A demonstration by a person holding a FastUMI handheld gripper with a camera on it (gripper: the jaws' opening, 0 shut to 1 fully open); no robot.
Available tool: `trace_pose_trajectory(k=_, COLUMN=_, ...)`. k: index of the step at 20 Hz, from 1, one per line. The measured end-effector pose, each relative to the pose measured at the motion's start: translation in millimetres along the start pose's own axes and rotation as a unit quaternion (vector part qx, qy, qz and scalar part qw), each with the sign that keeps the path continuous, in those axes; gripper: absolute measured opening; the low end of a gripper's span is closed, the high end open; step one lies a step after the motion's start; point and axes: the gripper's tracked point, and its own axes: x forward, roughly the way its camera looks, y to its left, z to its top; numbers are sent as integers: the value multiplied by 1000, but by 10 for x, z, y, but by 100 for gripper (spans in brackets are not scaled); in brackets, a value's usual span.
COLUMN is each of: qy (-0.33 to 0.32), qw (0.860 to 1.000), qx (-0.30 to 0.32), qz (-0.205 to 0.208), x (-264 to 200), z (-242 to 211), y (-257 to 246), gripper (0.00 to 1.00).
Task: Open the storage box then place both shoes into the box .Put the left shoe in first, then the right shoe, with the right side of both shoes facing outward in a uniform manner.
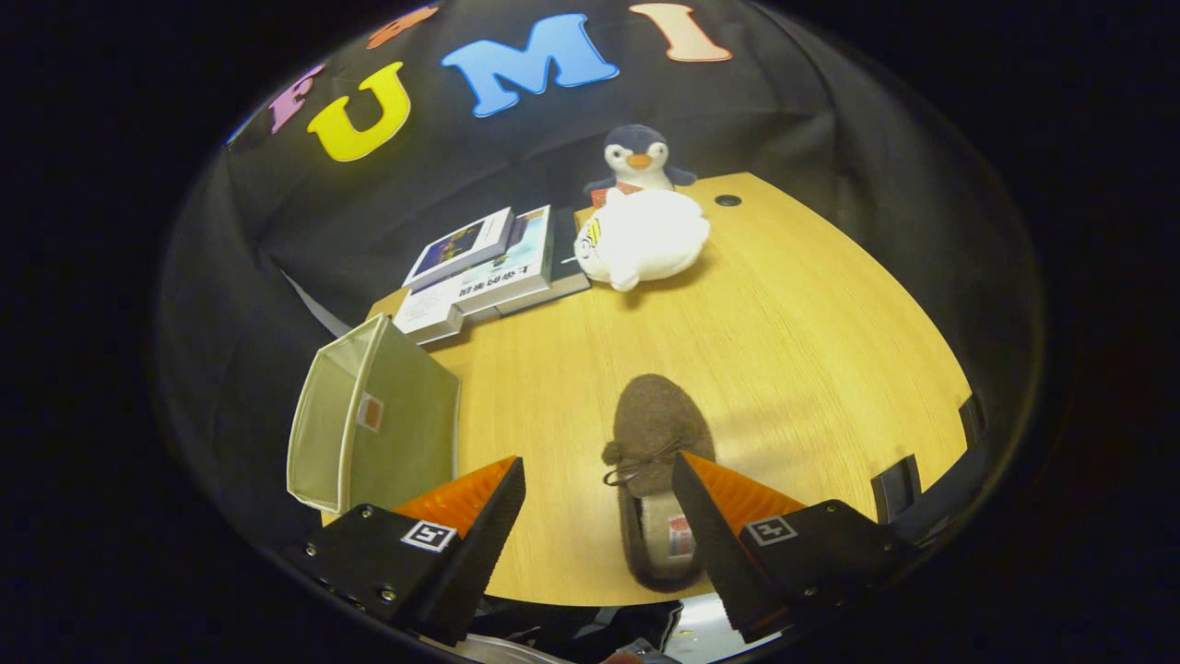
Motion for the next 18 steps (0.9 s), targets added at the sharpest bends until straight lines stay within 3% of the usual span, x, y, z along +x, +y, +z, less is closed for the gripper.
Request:
trace_pose_trajectory(k=12, qy=90, qw=993, qx=-49, qz=-60, x=387, z=-543, y=-766, gripper=98)
trace_pose_trajectory(k=17, qy=108, qw=991, qx=-46, qz=-59, x=531, z=-652, y=-775, gripper=83)
trace_pose_trajectory(k=18, qy=105, qw=992, qx=-41, qz=-56, x=549, z=-629, y=-761, gripper=70)
